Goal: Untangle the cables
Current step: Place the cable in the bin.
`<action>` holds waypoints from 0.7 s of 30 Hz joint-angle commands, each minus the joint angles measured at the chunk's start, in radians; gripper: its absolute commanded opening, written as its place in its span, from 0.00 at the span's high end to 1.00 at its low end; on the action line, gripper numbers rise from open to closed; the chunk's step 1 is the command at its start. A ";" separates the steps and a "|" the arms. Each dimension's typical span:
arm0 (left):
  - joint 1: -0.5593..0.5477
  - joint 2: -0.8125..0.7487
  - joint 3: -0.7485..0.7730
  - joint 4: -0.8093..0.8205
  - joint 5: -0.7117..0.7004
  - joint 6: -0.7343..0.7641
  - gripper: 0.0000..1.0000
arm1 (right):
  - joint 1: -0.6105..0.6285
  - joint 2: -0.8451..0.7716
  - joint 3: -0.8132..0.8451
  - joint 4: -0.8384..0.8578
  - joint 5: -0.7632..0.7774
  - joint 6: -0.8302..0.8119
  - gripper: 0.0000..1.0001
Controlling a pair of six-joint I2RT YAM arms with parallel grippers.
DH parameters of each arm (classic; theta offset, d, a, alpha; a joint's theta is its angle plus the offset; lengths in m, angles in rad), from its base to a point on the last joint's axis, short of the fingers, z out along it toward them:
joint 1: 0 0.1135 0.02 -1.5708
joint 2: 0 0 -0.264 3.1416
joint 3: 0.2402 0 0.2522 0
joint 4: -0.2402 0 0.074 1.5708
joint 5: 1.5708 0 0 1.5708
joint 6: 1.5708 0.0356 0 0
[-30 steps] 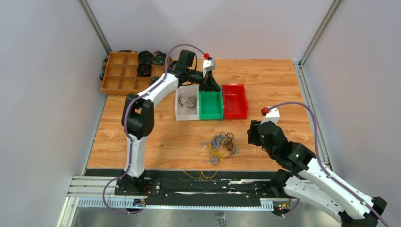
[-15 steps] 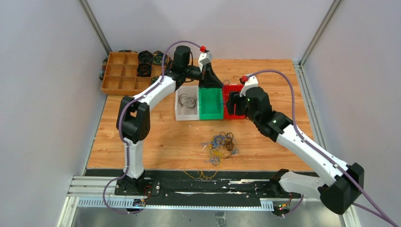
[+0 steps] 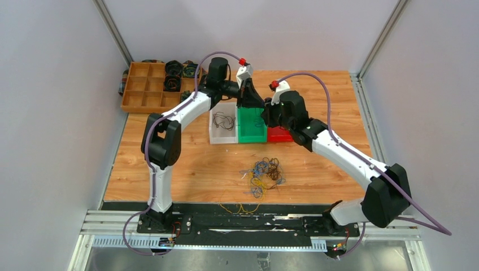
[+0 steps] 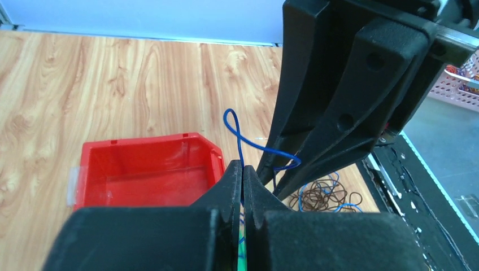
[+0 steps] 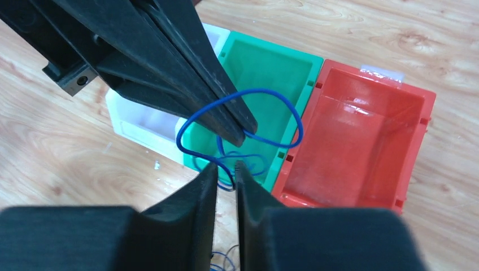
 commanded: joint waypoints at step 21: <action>0.161 -0.062 -0.170 0.220 -0.214 -0.158 0.02 | -0.013 0.249 0.108 0.015 -0.017 -0.010 0.99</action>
